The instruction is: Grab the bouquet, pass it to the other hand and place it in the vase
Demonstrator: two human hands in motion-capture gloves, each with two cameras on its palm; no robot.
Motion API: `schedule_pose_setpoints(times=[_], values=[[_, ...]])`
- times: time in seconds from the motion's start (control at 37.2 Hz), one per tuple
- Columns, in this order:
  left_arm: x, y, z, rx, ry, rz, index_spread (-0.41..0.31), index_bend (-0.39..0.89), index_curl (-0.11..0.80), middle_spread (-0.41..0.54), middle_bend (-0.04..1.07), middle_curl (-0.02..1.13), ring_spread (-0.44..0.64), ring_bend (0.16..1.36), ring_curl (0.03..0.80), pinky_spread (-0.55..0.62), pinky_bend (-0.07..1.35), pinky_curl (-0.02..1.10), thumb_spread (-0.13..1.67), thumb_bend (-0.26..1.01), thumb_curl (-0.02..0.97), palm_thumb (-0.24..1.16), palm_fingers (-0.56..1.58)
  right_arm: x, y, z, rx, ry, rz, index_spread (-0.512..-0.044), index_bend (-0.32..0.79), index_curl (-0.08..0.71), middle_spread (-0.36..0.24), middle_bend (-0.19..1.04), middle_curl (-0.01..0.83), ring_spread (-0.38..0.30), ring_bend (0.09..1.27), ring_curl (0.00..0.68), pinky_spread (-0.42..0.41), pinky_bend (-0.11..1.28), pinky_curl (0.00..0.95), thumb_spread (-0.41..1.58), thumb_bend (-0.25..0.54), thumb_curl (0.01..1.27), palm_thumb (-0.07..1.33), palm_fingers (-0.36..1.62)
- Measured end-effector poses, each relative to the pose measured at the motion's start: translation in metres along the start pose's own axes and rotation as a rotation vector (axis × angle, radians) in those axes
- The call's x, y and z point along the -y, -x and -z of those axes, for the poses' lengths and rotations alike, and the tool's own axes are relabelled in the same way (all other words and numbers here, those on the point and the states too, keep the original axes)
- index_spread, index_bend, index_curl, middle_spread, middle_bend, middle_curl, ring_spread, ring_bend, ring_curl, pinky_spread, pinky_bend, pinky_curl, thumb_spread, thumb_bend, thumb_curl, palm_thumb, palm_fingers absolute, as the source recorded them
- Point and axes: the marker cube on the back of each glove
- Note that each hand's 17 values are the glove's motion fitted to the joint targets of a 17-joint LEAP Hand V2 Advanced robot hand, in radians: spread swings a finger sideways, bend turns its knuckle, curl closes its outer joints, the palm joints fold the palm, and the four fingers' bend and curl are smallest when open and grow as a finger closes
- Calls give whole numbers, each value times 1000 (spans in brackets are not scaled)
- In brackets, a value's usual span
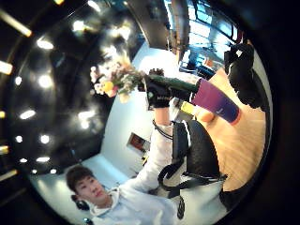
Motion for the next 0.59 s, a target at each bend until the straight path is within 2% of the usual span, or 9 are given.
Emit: schedule_pose_setpoints(times=[0.08, 0.11, 0.13, 0.16, 0.19, 0.21, 0.32, 0.46, 0.59], values=[[-35, -8, 21, 105, 250, 155, -307, 167, 504, -343, 624, 519, -384, 766, 450, -468, 673, 432, 805, -80, 541, 443, 1134, -5, -3, 0, -17, 3, -94, -187, 114, 315, -64, 468, 477, -146, 620, 429, -151, 427, 377, 1047, -22, 456, 725, 1164], [-45, -5, 29, 174, 298, 165, -220, -54, 437, -303, 534, 497, -347, 736, 440, -390, 664, 431, 802, -108, 519, 376, 676, -7, -7, 1, -33, 4, -124, -187, 114, 314, -63, 467, 477, -146, 619, 429, -151, 425, 377, 1048, -22, 455, 726, 1164], [-53, 3, 35, 241, 323, 156, -175, -78, 424, -276, 547, 539, -316, 751, 483, -344, 682, 465, 805, -103, 505, 352, 516, -8, -11, 2, -55, 5, -140, -187, 114, 313, -62, 467, 477, -146, 618, 430, -149, 424, 377, 1049, -22, 454, 726, 1165], [-61, 12, 40, 287, 335, 135, -113, -85, 402, -204, 482, 537, -232, 735, 498, -217, 619, 467, 801, -109, 490, 311, 103, -8, -17, 4, -83, 6, -142, -186, 113, 312, -62, 465, 477, -146, 621, 431, -148, 422, 377, 1050, -20, 454, 729, 1167], [-68, 21, 45, 303, 343, 108, -82, -59, 398, -179, 505, 574, -207, 766, 536, -170, 655, 507, 805, -97, 482, 297, 71, -8, -24, 6, -111, 7, -134, -186, 112, 311, -62, 468, 479, -146, 619, 431, -148, 420, 378, 1050, -21, 453, 729, 1168], [-74, 29, 48, 297, 349, 79, -38, -41, 374, -100, 401, 534, -113, 739, 515, -61, 655, 503, 795, -99, 470, 266, -156, -8, -30, 8, -133, 9, -123, -186, 114, 311, -61, 470, 479, -146, 621, 432, -147, 411, 376, 1051, -21, 453, 730, 1166], [-89, 52, 63, 281, 349, 11, 56, -15, 287, 37, 263, 410, 56, 691, 405, 129, 611, 413, 790, -69, 441, 227, -165, -8, -42, 15, -105, 10, -97, -186, 118, 309, -60, 468, 480, -147, 615, 433, -146, 400, 376, 1056, -21, 451, 730, 1161], [-93, 58, 69, 346, 320, -63, 81, 35, 232, 126, 212, 343, 177, 673, 351, 273, 587, 364, 787, -53, 414, 196, -114, -5, -51, 28, -36, -27, -134, -186, 119, 308, -59, 463, 481, -142, 609, 433, -139, 390, 377, 1060, -20, 451, 738, 1161], [-93, 62, 56, 592, 349, -71, -46, 193, 275, 76, 187, 328, 189, 612, 320, 334, 529, 333, 820, -63, 379, 94, 42, 1, -67, 39, -38, -53, -223, -186, 116, 307, -59, 463, 483, -146, 604, 435, -137, 382, 380, 1060, -21, 452, 739, 1159]])
